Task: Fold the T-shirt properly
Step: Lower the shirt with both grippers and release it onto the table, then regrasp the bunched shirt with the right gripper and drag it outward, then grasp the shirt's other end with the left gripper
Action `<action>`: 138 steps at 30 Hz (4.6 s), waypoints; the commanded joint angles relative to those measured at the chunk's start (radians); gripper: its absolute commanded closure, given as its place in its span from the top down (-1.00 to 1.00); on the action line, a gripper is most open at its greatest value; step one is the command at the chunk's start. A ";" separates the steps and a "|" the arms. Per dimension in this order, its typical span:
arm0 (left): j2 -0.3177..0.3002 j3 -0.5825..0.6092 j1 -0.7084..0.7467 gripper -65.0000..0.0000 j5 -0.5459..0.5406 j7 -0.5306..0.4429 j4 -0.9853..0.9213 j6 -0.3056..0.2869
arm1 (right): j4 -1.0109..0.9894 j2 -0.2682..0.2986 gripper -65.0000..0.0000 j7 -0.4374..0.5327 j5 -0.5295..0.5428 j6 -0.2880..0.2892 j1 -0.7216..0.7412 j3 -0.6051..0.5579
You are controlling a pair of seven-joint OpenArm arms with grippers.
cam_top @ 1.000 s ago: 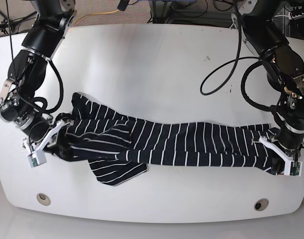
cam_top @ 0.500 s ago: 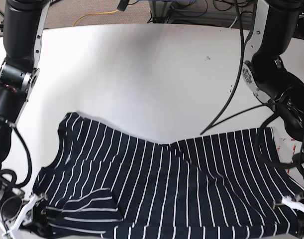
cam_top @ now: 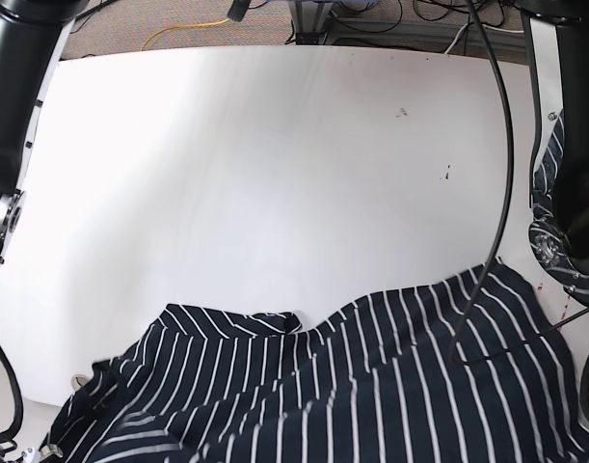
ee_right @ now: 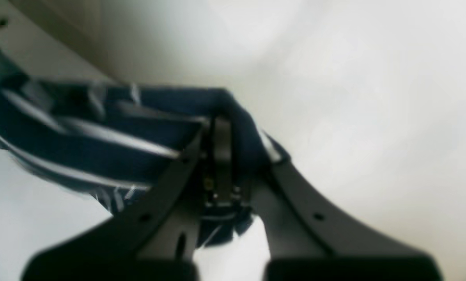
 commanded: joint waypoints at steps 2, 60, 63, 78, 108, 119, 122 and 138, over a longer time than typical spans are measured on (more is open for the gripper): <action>0.004 0.015 0.028 -1.00 -0.014 0.018 0.030 -0.038 | 0.091 0.042 -1.00 0.038 0.017 -0.002 0.035 0.072; -0.111 -0.730 1.018 -1.00 -0.006 0.020 0.225 -0.217 | 0.344 -0.769 -1.00 0.193 -0.402 -0.002 -0.473 -0.566; -0.121 -0.733 1.042 -1.00 -0.011 0.020 0.224 -0.217 | 0.369 -0.769 -1.00 0.211 -0.432 -0.002 -0.470 -0.577; 0.020 -0.510 1.101 -0.64 -0.008 -0.081 0.200 -0.217 | 0.512 -0.642 -1.00 0.141 -0.488 -0.002 -0.547 -0.248; 0.315 -0.352 0.900 0.17 -0.015 -0.259 -0.473 -0.110 | 0.614 -0.487 -1.00 0.141 -0.488 -0.002 -0.792 0.115; 0.356 -0.354 0.835 0.17 -0.014 -0.397 -0.752 -0.104 | 0.620 -0.492 -1.00 0.139 -0.488 -0.002 -0.828 0.121; 0.356 -0.354 0.825 0.17 -0.015 -0.443 -0.812 -0.041 | 0.617 -0.489 -1.00 0.139 -0.488 -0.002 -0.831 0.123; 0.349 -0.352 0.818 -1.00 -0.066 -0.523 -0.821 0.042 | 0.613 -0.470 -1.00 0.139 -0.488 -0.002 -0.837 0.239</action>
